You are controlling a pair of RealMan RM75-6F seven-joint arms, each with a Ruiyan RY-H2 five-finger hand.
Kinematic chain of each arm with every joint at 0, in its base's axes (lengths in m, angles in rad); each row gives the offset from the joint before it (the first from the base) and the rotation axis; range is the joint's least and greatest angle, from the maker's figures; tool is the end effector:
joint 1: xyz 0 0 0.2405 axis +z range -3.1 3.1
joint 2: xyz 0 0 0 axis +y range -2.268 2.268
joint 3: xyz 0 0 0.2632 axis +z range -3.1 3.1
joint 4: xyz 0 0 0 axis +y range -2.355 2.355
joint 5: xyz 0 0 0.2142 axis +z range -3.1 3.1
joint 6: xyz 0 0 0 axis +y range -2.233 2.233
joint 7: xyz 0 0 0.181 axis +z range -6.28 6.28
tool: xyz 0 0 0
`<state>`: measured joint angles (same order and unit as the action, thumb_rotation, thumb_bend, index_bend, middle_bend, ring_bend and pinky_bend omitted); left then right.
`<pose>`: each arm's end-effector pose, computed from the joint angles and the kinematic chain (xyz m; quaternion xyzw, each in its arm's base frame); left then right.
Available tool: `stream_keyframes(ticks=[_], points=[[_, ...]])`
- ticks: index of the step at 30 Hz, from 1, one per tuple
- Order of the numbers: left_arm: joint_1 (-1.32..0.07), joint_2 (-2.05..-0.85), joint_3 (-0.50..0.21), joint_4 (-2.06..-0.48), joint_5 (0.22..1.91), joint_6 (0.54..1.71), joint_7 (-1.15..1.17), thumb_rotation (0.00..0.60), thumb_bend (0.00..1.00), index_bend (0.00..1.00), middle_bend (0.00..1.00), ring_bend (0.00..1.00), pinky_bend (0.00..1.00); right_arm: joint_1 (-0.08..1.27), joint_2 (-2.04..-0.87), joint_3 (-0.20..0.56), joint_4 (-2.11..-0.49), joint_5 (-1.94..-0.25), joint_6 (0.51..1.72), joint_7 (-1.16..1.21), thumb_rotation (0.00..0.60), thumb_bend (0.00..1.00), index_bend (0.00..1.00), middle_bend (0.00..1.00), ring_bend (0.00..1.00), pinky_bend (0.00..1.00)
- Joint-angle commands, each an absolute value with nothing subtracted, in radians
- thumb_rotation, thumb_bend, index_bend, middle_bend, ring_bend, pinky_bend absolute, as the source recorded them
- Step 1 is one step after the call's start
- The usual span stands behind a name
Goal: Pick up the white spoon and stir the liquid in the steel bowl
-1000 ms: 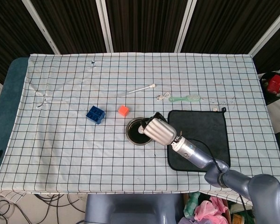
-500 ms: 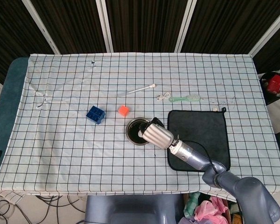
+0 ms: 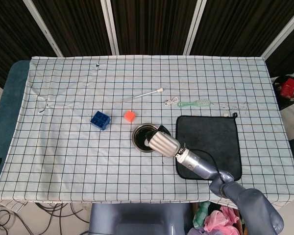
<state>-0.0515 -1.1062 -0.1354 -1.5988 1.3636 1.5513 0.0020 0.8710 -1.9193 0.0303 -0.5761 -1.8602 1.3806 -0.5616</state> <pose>-0.3385 0.2227 0.2000 -0.5172 -0.3724 -0.3944 0.6620 -0.0964 -0.3872 -0.0733 0.7650 0.2471 0.3662 0.4685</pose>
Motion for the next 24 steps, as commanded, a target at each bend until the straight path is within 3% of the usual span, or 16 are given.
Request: stream_keyframes(ticks=[1,24], points=[[-0.051,-1.106,-0.136,-1.599,1.363,1.551,0.003,0.6,0.22,0.1,0.02,0.0,0.02,0.871,-1.939,0.027,-0.553,-1.853,1.379,-0.55,0.6,0.37,0.65,0.9,1.0,1.0],[-0.051,-1.106,-0.137,-1.6,1.363,1.548,0.004,0.6,0.22,0.1,0.02,0.0,0.02,0.919,-2.059,0.052,-0.371,-1.777,1.346,-0.471,0.6,0.37,0.66,0.9,1.0,1.0]])
